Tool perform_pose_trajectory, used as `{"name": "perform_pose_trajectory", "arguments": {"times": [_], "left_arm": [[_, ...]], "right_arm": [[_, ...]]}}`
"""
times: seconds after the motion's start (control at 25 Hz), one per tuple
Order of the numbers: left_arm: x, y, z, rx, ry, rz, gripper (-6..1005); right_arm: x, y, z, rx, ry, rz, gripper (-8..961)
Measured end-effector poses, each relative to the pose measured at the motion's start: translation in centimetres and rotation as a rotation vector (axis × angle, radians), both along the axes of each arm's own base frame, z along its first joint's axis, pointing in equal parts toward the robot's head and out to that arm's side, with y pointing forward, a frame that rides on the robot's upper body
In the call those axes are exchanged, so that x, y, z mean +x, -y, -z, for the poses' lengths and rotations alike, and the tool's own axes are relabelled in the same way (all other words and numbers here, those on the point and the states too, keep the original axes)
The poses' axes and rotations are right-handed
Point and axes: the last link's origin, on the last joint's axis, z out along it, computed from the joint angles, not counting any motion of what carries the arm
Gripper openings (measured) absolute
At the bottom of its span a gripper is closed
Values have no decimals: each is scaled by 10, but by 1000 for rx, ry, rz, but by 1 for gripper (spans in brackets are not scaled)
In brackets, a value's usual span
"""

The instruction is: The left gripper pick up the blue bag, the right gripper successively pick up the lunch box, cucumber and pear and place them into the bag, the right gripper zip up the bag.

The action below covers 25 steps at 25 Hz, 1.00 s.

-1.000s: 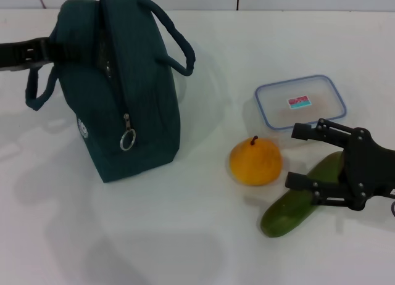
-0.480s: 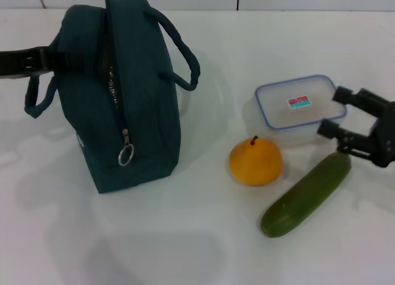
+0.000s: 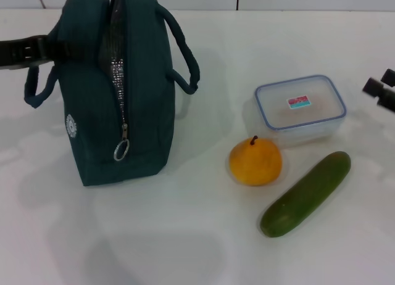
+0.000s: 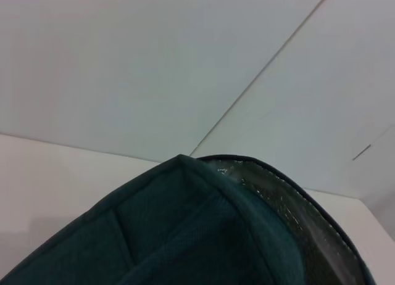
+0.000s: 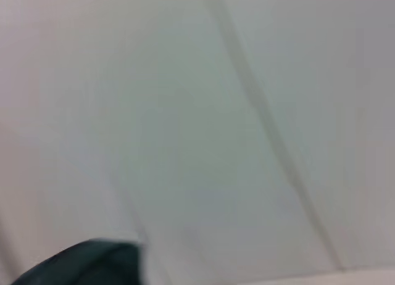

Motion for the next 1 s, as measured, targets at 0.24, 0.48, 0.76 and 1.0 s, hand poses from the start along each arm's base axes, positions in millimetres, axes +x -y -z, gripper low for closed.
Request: {"name": "perform_pose_trajectory", "arguments": {"times": [0.24,0.48,0.76,1.0], "left_arm": [[3,-2,1,-5,-6,9,51],[7,-3,3,-12,0,23,51],[13,-5,6,-29,7,34,51],[16,-7,6,-31,4,46,51]], "right_arm": [[13,-26,2,-41,-81,256,826],[21,-40,8,-54,-129,386,826],[17,-45,19,-98,-159,424,825],[8,-46,34,-140,-184,430,825]]}}
